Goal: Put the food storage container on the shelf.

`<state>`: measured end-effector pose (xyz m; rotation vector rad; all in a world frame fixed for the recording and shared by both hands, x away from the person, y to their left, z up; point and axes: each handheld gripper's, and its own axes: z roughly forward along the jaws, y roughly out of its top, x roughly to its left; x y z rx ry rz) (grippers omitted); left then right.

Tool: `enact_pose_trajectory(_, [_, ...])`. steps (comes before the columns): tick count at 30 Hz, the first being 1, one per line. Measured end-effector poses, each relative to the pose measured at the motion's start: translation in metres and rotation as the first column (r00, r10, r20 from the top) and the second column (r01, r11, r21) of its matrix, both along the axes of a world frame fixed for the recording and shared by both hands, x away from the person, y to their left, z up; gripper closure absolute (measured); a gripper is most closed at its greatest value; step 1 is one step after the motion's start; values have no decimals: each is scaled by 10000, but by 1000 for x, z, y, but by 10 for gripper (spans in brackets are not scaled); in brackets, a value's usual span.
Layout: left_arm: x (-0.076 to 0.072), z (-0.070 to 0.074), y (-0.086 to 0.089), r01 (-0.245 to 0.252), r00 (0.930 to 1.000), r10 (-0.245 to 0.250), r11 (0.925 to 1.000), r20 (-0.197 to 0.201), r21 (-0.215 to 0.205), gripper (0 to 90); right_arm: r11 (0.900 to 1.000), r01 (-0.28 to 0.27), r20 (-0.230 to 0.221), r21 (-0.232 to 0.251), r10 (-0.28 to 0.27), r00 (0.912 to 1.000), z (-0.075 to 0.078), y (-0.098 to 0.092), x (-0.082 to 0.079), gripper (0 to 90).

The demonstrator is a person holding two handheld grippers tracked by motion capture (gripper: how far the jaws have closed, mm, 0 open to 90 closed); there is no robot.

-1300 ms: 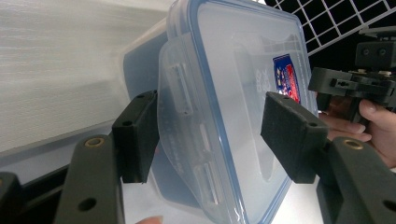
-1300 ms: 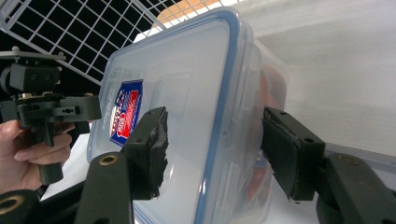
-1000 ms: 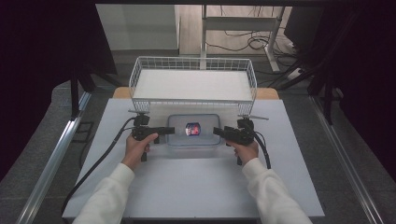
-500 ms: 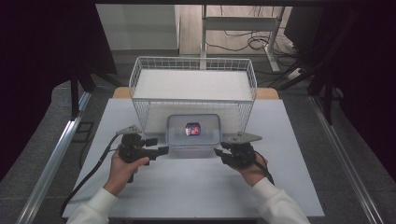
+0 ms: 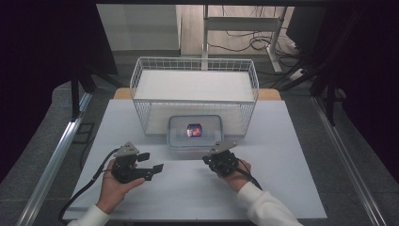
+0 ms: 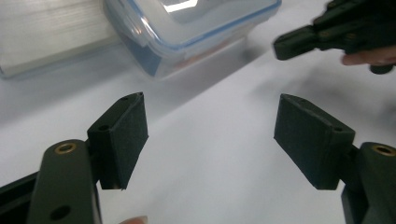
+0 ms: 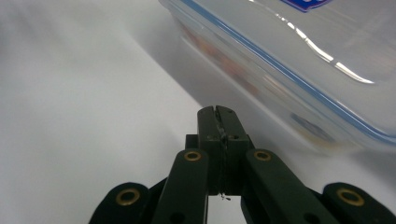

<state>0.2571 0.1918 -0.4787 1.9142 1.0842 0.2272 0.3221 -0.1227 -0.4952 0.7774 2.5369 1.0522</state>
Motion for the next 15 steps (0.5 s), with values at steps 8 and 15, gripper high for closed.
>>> enact_pose_trajectory(8, [-10, -6, 5, 60, 9998, -59, 10000, -206, 79, 248, 9993, 114, -83, -347, -117, 9999, -18, 29, 20, 886])
enact_pose_trajectory(15, [-17, -5, 11, -254, 9997, 254, 9997, 54, -15, 249, 9949, 688, -80, -735, -696, 9975, -23, 44, 36, 887])
